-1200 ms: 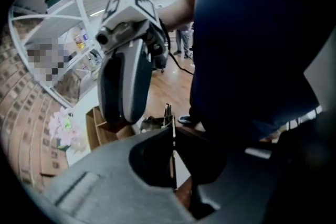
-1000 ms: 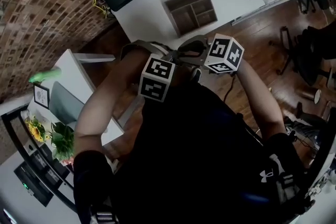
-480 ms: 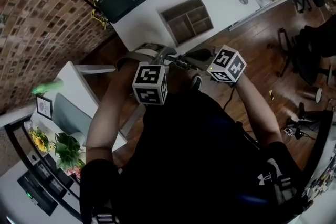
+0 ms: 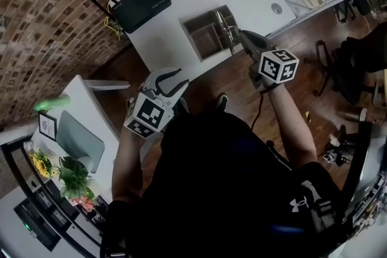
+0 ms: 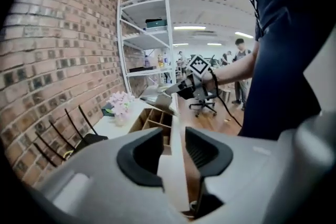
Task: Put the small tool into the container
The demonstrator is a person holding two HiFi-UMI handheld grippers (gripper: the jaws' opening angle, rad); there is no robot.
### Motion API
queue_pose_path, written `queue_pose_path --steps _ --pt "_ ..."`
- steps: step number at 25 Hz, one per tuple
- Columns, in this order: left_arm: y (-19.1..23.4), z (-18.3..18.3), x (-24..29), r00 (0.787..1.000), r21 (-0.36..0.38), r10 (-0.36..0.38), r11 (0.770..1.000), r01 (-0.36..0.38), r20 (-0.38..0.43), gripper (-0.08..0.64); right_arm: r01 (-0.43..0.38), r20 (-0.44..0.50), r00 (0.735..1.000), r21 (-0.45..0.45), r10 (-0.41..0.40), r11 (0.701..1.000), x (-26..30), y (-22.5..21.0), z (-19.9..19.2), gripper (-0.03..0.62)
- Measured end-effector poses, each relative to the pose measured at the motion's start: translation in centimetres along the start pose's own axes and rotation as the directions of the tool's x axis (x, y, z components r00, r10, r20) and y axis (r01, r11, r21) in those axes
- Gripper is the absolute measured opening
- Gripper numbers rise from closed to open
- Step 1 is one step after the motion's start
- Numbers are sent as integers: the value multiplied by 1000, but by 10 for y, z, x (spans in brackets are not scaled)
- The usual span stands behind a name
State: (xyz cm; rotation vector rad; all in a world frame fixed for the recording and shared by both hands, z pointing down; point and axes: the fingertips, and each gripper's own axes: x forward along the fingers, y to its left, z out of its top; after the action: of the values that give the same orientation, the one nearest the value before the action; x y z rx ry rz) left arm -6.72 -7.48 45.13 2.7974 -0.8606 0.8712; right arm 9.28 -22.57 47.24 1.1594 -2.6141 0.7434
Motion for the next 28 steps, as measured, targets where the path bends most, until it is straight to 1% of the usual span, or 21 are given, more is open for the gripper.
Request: queue_pose_path --steps 2,4,7,9,11,13,16,18,24,28 --pt "-4 -2 1 1000 -54 7 999 -6 23 102 87 60 994 77 -92 993 1 -23 7 15" --pt "-6 -4 2 999 -94 16 996 -13 39 87 155 105 979 161 -173 975 3 -40 7 17" --pt "-5 -4 1 997 -134 39 991 -31 61 72 198 181 950 283 -255 938 5 -55 8 17" --pt "-4 -4 -1 996 -153 48 988 -36 72 71 204 230 930 327 -287 923 7 -59 12 17" --pt "-4 -6 -3 996 -168 46 985 -33 76 71 216 262 912 348 -315 912 12 -60 15 17" --pt "-4 -10 -5 996 -175 39 984 -26 75 67 244 273 895 360 -352 900 19 -64 13 17" --pt "-4 -14 -8 998 -167 19 986 -7 67 66 299 272 867 387 -418 872 27 -73 6 17" --pt "-3 -18 -12 998 -161 6 987 4 62 64 320 284 847 403 -450 857 29 -75 4 17" --pt "4 -33 -25 999 -148 -21 989 27 45 58 317 341 807 437 -482 841 30 -71 14 15" --pt "11 -39 -32 999 -148 -27 988 33 42 57 344 340 780 467 -525 814 30 -73 8 15"
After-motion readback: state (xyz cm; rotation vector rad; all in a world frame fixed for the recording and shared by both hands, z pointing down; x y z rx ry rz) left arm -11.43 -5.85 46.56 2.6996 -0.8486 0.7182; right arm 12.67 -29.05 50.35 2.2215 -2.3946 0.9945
